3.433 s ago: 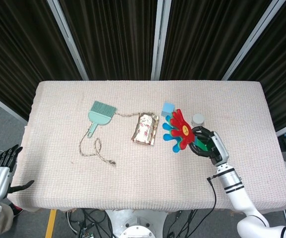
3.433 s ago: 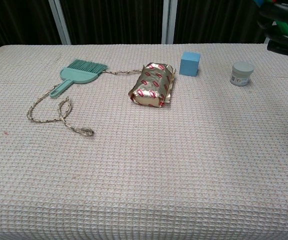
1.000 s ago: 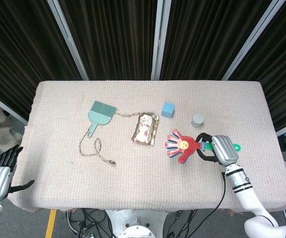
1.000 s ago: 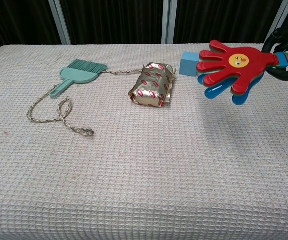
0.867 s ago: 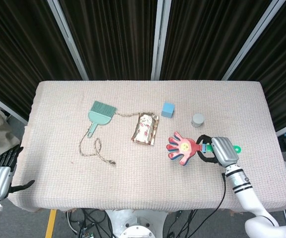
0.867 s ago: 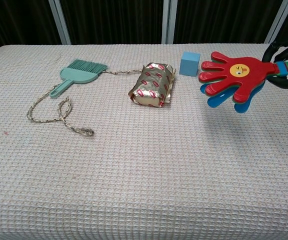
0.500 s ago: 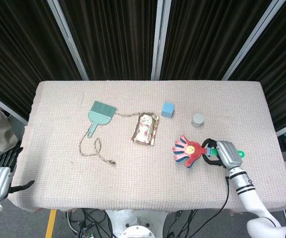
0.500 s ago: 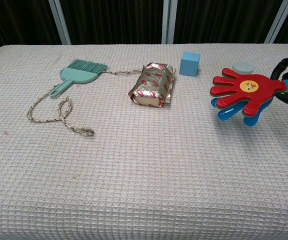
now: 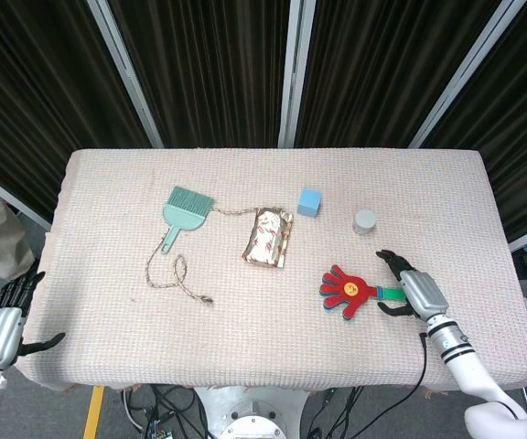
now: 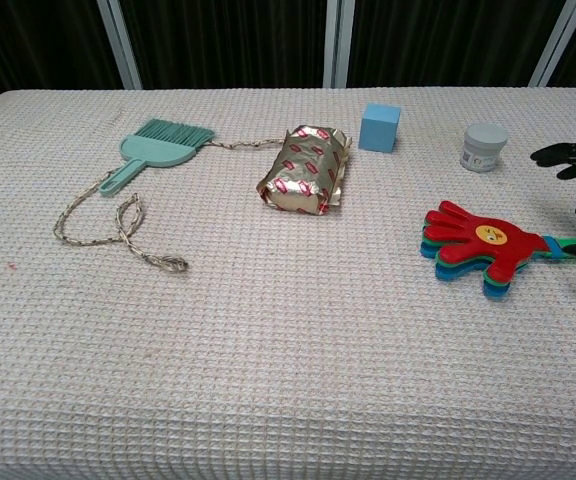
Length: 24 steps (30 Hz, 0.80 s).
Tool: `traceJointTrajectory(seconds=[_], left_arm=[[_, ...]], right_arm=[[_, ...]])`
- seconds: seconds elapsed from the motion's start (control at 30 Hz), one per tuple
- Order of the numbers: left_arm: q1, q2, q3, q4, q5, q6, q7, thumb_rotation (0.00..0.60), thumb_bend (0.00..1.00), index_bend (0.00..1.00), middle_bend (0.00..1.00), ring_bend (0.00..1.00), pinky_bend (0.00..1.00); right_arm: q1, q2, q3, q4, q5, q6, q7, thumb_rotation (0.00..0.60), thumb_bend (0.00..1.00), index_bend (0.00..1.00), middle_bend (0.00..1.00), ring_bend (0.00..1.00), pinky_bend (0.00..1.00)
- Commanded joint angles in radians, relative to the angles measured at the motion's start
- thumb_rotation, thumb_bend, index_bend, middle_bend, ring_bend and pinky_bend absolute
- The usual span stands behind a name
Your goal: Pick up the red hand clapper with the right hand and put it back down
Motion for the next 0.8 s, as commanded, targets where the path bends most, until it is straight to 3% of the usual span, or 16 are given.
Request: traceJointTrajectory(seconds=[0.03, 0.23, 0.33, 0.5, 0.63, 0.8], left_arm=[[0.0, 0.0, 0.0, 0.0, 0.001, 0.001, 0.0, 0.6, 0.01, 0.04, 0.0, 0.0, 0.08], [0.004, 0.003, -0.001, -0.004, 0.003, 0.011, -0.001, 0.6, 0.01, 0.04, 0.0, 0.0, 0.08], [0.007, 0.007, 0.001, -0.013, 0.006, 0.016, 0.006, 0.6, 0.01, 0.04, 0.0, 0.0, 0.08], [0.01, 0.021, 0.003, -0.043, 0.019, 0.031, 0.025, 0.6, 0.01, 0.04, 0.0, 0.0, 0.08], [0.009, 0.031, 0.002, -0.063, 0.029, 0.041, 0.057, 0.6, 0.01, 0.04, 0.0, 0.0, 0.08], [0.008, 0.04, 0.01, -0.089, 0.051, 0.048, 0.085, 0.6, 0.01, 0.04, 0.0, 0.0, 0.08]], right_arm=[[-0.01, 0.021, -0.005, -0.024, 0.024, 0.009, -0.03, 0.6, 0.07, 0.0, 0.0, 0.0, 0.0], [-0.073, 0.062, -0.007, -0.065, -0.01, 0.141, -0.04, 0.6, 0.08, 0.0, 0.0, 0.0, 0.0], [-0.138, 0.05, -0.02, -0.036, -0.091, 0.307, -0.073, 0.6, 0.09, 0.0, 0.0, 0.0, 0.0], [-0.275, -0.006, -0.065, 0.056, -0.158, 0.555, -0.244, 0.6, 0.12, 0.0, 0.0, 0.0, 0.0], [-0.342, -0.028, -0.087, 0.093, -0.163, 0.621, -0.22, 0.6, 0.13, 0.0, 0.0, 0.0, 0.0], [-0.359, -0.056, -0.084, 0.163, -0.159, 0.616, -0.148, 0.6, 0.15, 0.0, 0.0, 0.0, 0.0]])
